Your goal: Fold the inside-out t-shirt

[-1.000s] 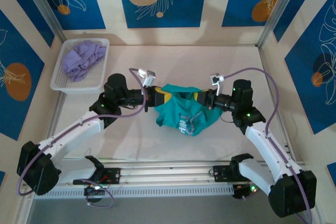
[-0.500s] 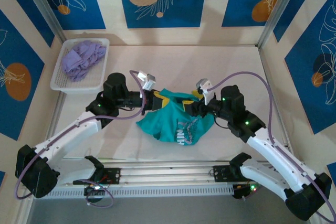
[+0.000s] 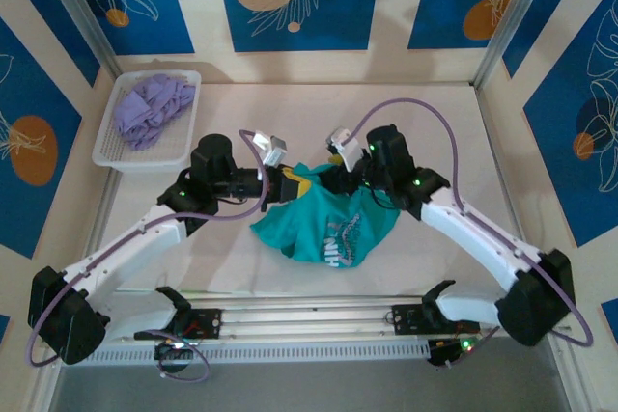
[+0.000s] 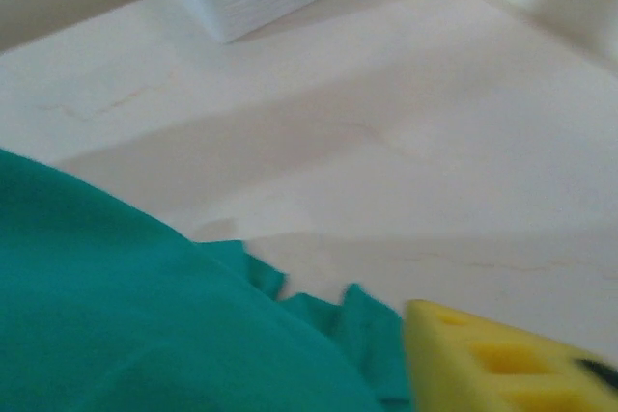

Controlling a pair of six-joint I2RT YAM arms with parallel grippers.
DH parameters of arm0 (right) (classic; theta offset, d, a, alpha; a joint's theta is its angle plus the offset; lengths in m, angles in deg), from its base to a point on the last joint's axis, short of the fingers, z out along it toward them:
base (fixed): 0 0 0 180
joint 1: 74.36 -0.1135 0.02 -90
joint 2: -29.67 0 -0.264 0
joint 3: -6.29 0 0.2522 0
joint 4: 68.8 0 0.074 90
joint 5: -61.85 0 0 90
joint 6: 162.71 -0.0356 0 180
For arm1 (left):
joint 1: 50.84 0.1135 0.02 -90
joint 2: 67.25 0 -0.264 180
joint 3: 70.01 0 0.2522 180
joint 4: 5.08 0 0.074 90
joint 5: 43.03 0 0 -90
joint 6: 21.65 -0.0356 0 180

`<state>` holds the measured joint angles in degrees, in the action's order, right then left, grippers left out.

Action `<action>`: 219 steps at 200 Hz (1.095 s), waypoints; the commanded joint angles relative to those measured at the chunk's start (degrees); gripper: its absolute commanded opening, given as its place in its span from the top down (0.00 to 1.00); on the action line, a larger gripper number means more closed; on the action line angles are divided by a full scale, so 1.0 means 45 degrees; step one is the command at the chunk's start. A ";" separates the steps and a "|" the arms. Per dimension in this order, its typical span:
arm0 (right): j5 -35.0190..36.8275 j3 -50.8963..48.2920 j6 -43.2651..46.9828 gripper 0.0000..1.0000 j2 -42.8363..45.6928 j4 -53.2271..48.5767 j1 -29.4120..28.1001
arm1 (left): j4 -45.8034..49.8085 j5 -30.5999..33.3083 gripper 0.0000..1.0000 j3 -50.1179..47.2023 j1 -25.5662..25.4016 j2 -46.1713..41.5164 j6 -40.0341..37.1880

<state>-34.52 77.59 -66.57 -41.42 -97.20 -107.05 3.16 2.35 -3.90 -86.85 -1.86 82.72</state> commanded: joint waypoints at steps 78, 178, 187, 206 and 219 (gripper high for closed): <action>-0.9071 -0.0682 -0.7795 0.99 0.1567 0.3469 0.2176 | 0.3487 0.9955 0.97 0.1486 0.0137 0.1004 -0.1190; -0.8145 -0.1067 -0.8928 1.00 0.0876 0.4971 0.2419 | 0.3277 0.7831 0.41 0.0276 -0.0309 -0.1416 -0.0745; -0.8100 -0.1086 -0.8932 1.00 0.0866 0.4971 0.2429 | 0.3280 0.7111 0.41 0.0350 -0.0367 -0.1429 -0.0692; -0.8018 -0.1124 -0.8941 1.00 0.0895 0.4971 0.2422 | 0.2990 0.5328 0.51 0.0565 -0.0412 -0.1160 -0.0509; -0.8037 -0.1162 -0.8933 1.00 0.0927 0.4981 0.2410 | 0.2312 0.4048 0.57 0.0716 -0.0438 -0.0767 0.0084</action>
<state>-71.00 72.94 -106.00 -37.33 -76.08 -96.41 17.96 33.67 -1.99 -88.16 -7.81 80.01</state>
